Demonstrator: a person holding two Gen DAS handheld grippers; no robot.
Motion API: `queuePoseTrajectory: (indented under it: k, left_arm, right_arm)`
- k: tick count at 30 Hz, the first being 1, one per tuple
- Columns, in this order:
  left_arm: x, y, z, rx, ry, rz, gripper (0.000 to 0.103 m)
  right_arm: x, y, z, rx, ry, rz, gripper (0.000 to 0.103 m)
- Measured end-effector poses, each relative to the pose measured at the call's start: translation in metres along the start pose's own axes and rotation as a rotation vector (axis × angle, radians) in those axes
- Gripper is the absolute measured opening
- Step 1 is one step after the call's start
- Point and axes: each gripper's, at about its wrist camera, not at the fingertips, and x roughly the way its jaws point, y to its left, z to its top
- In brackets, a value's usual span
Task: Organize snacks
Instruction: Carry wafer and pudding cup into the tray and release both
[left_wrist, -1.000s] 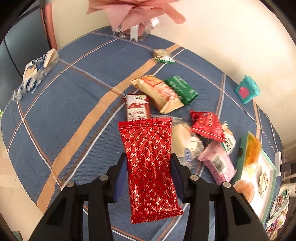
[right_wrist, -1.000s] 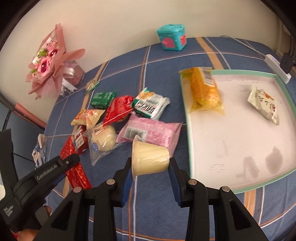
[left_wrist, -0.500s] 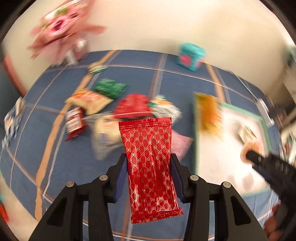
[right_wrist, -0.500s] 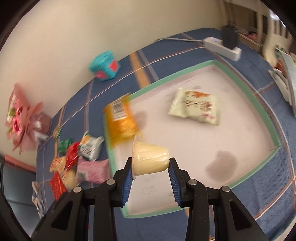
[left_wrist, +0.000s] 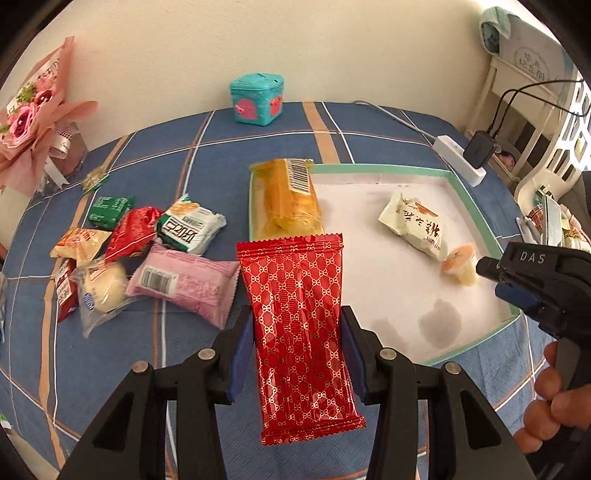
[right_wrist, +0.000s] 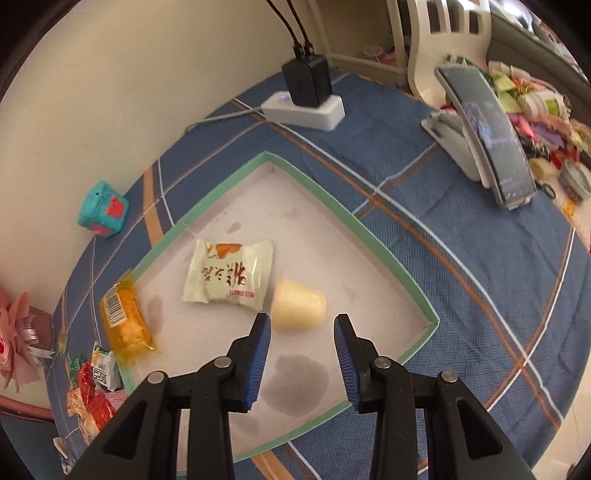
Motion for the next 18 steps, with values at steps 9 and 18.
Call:
queuePoseTrajectory:
  k: [9,18]
  left_arm:
    - [0.031,-0.008,0.009,0.0,0.019,0.018,0.046]
    - [0.058,-0.012,0.014,-0.008,0.065,0.021,0.047]
  right_arm:
    - [0.006,0.004,-0.005,-0.019,0.025,-0.001,0.038]
    - [0.008,0.015,-0.009,-0.071,0.035,-0.007,0.038]
